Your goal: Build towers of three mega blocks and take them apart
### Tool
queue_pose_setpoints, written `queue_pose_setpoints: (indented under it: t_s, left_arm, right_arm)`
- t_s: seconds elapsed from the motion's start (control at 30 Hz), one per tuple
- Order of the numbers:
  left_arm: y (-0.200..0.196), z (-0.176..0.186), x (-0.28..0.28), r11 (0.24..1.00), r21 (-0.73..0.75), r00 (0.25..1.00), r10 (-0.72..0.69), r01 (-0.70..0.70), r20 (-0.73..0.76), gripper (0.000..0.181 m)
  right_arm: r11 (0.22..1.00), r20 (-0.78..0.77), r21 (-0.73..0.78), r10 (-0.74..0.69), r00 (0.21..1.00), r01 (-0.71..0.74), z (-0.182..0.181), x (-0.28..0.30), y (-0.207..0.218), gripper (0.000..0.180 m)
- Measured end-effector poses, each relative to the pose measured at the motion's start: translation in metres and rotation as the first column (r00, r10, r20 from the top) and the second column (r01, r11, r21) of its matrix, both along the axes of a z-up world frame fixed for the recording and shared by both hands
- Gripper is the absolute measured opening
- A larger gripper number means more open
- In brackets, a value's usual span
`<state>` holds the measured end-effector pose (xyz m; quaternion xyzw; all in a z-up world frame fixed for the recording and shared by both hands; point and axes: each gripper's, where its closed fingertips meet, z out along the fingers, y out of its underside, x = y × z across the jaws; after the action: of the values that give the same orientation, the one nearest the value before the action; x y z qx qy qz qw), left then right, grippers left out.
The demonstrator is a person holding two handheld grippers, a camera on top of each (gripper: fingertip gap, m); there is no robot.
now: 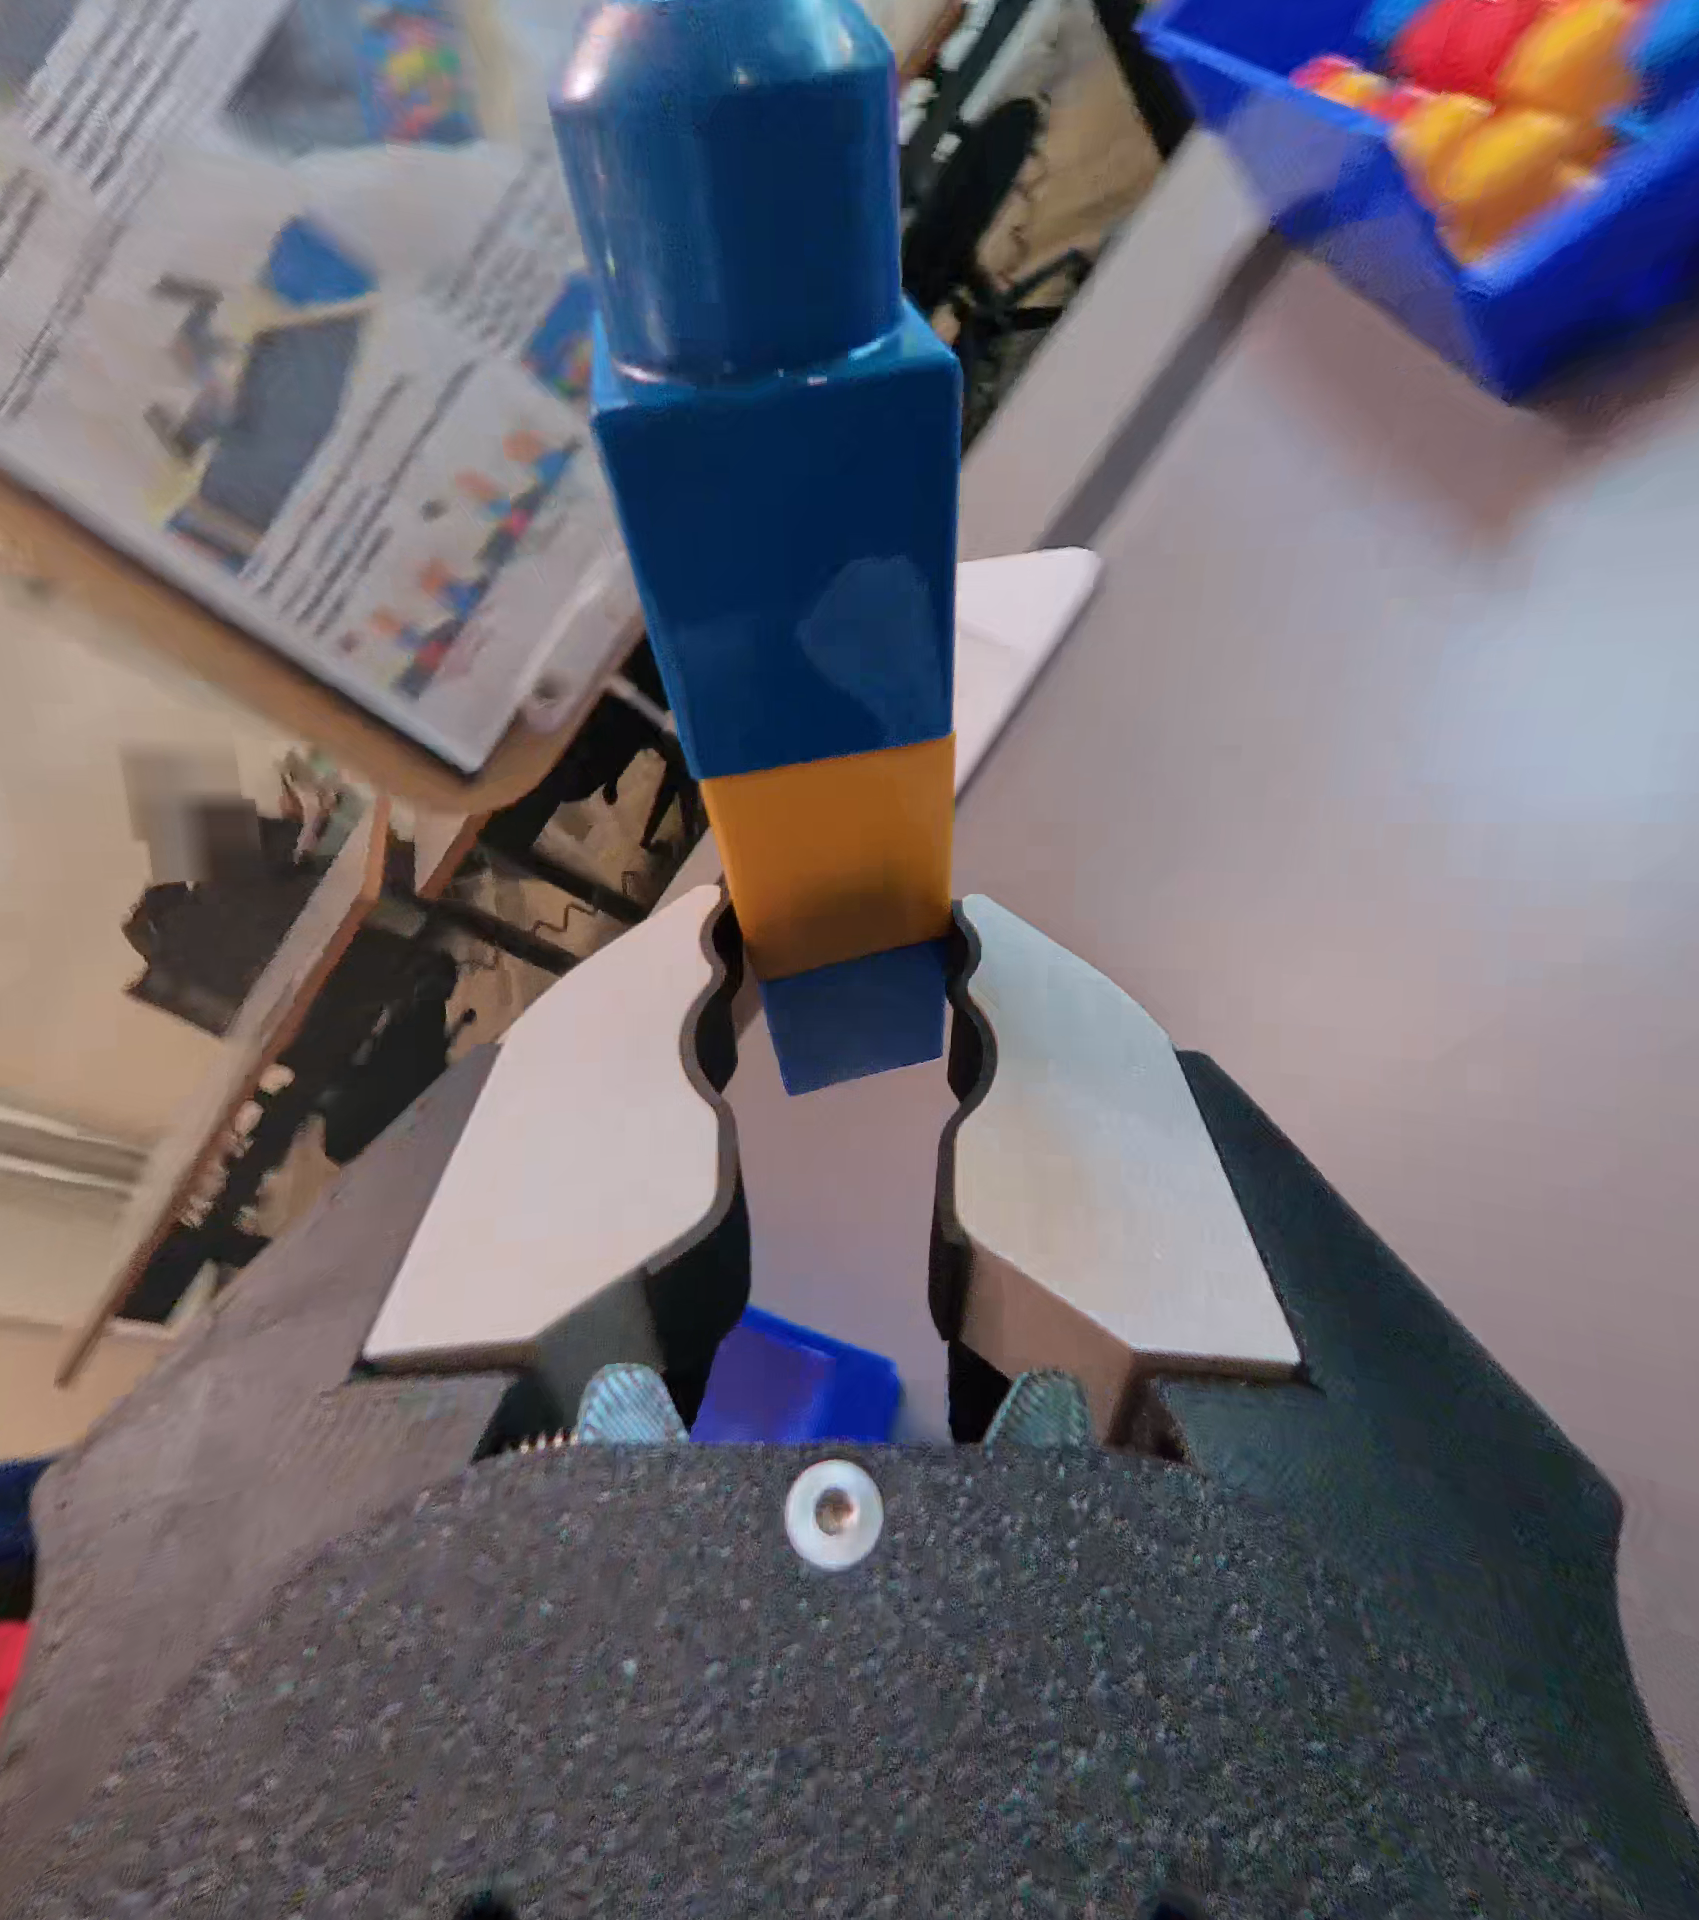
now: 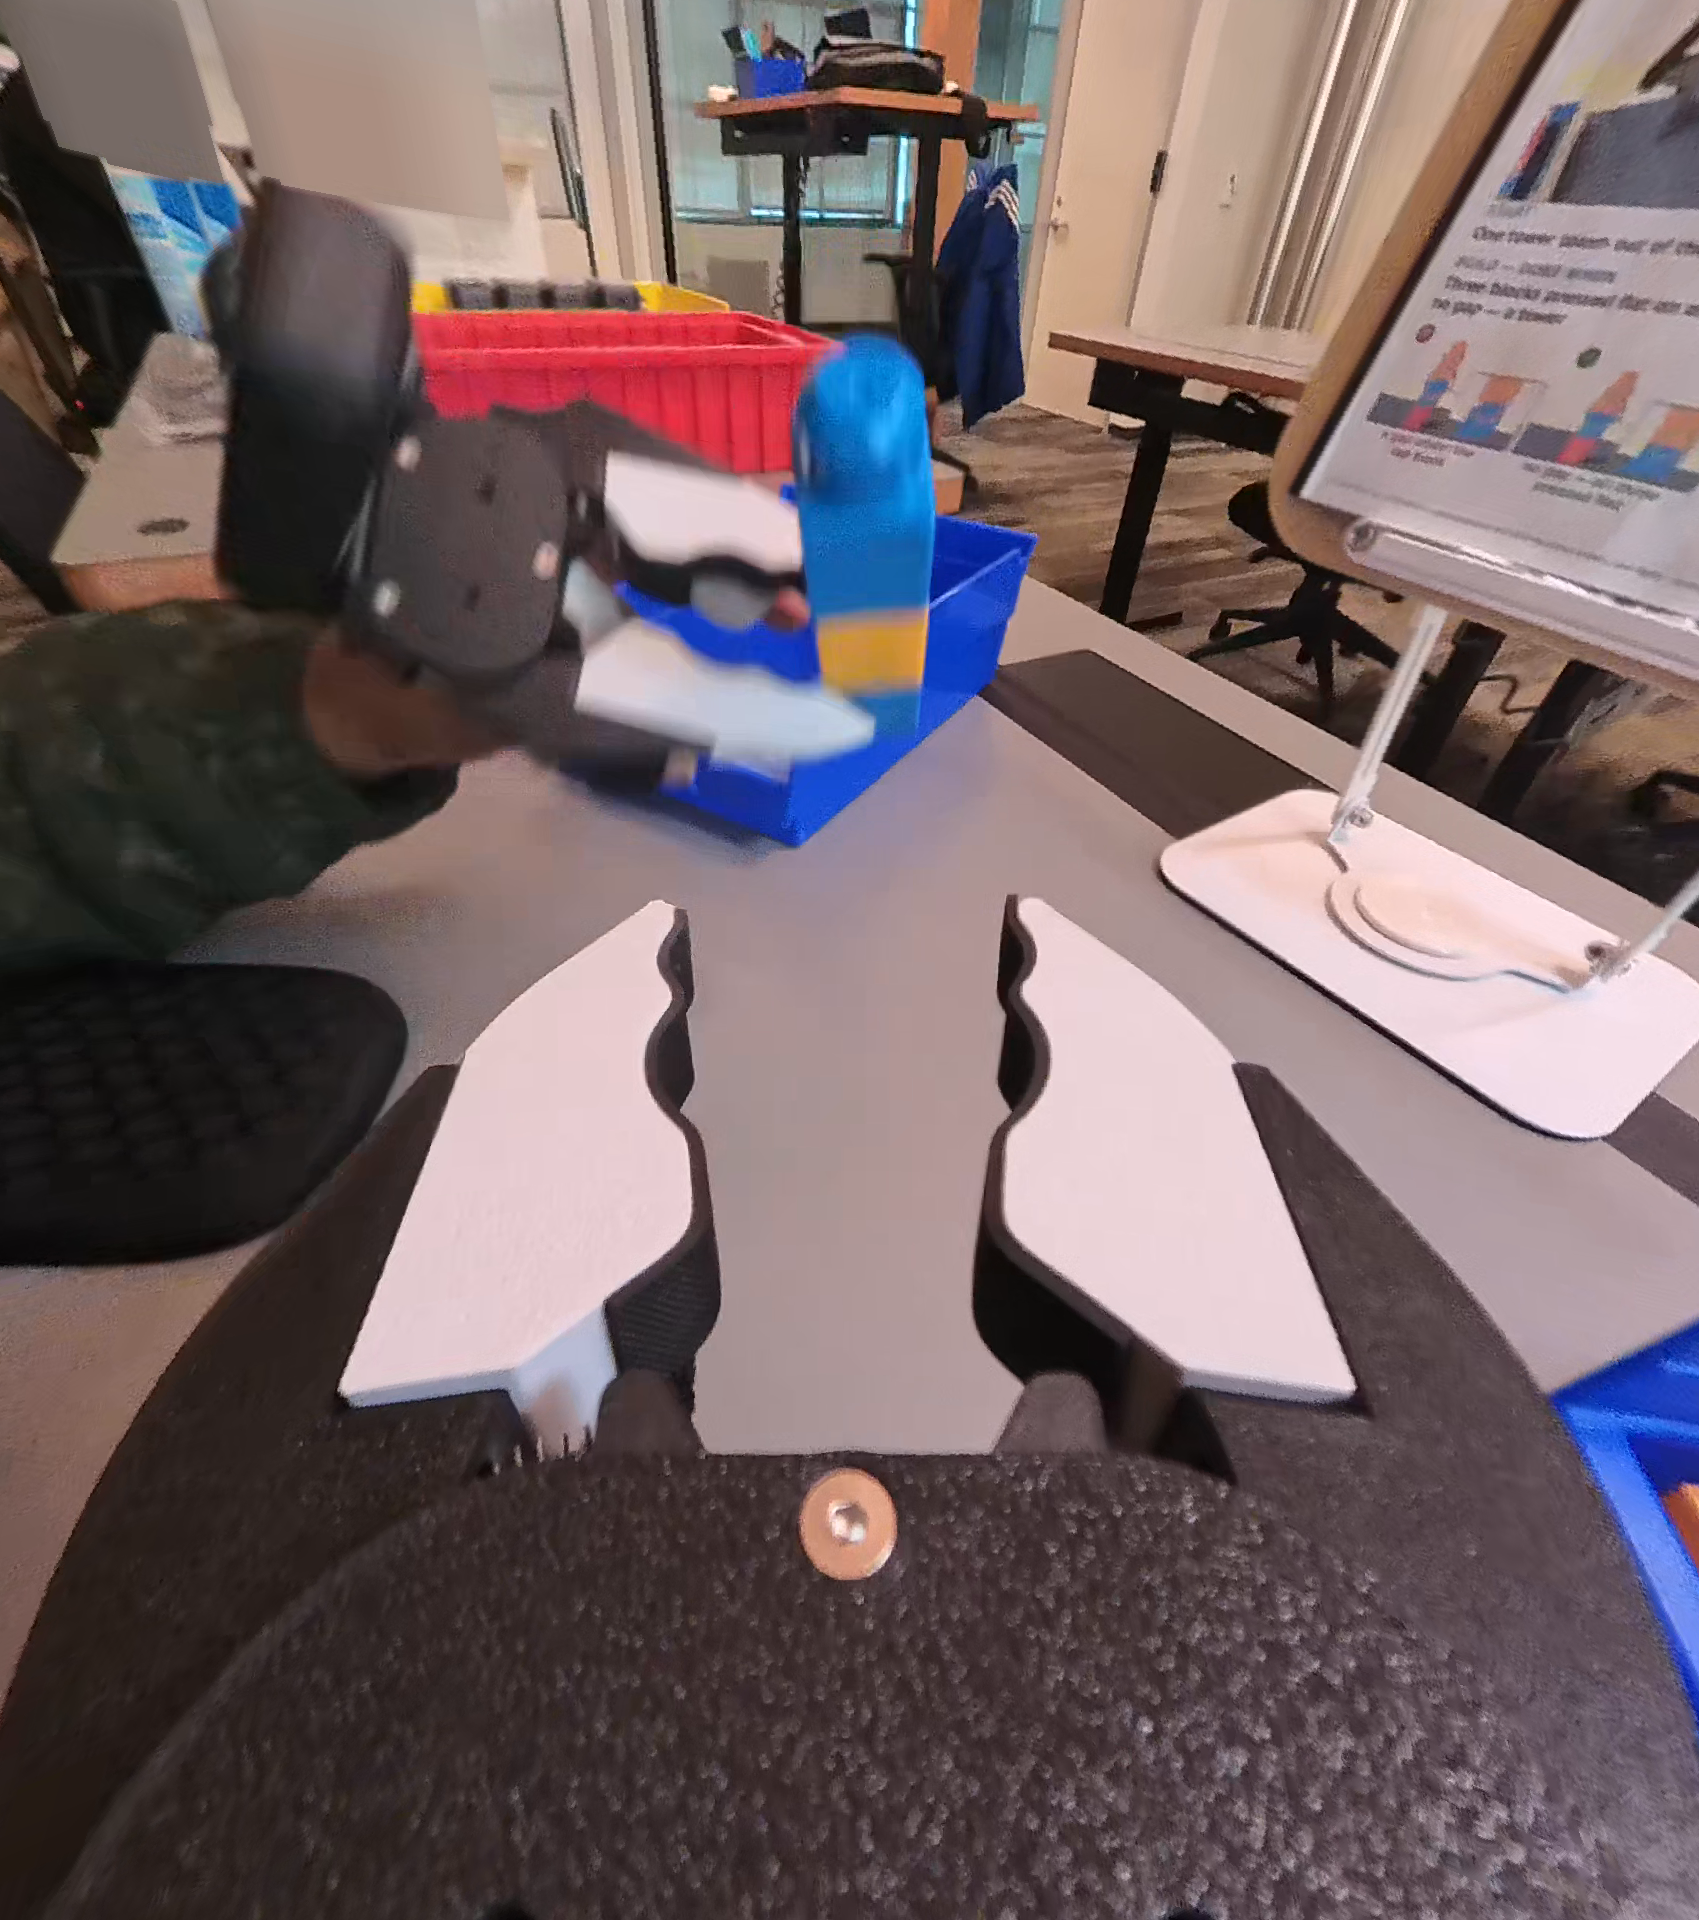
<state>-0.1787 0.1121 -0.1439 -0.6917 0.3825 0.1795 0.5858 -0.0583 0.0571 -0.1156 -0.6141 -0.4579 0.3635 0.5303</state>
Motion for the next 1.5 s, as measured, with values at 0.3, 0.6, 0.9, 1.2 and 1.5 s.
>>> queue_pose_setpoints:
  t_s: [0.3, 0.6, 0.9, 1.2, 1.5]
  left_arm:
    - [-0.046, -0.06, 0.053, 0.988, -0.024, 0.941, -0.155, 0.156, -0.3, 0.039]
    - [-0.087, -0.059, 0.079, 0.797, -0.225, 0.823, -0.504, 0.56, 0.263, 0.072]
    - [-0.11, -0.066, 0.09, 0.707, -0.299, 0.767, -0.566, 0.64, 0.303, 0.041]
    - [-0.106, -0.084, 0.079, 0.713, -0.368, 0.802, -0.549, 0.596, 0.236, 0.039]
    - [-0.103, -0.081, 0.059, 0.722, -0.39, 0.82, -0.518, 0.572, 0.244, 0.037]
  right_arm:
    - [1.0, 0.166, 0.006, 0.023, 0.986, -0.025, -0.049, -0.028, -0.011, 0.038]
    - [0.912, 0.079, 0.005, 0.407, 0.91, -0.409, -0.053, -0.019, -0.05, 0.037]
    - [0.894, 0.106, 0.029, 0.441, 0.891, -0.446, -0.058, -0.02, -0.059, 0.037]
    - [0.902, 0.172, 0.021, 0.422, 0.89, -0.431, -0.063, -0.012, -0.054, 0.032]
    - [0.913, 0.158, 0.031, 0.398, 0.904, -0.408, -0.016, 0.029, -0.041, 0.03]
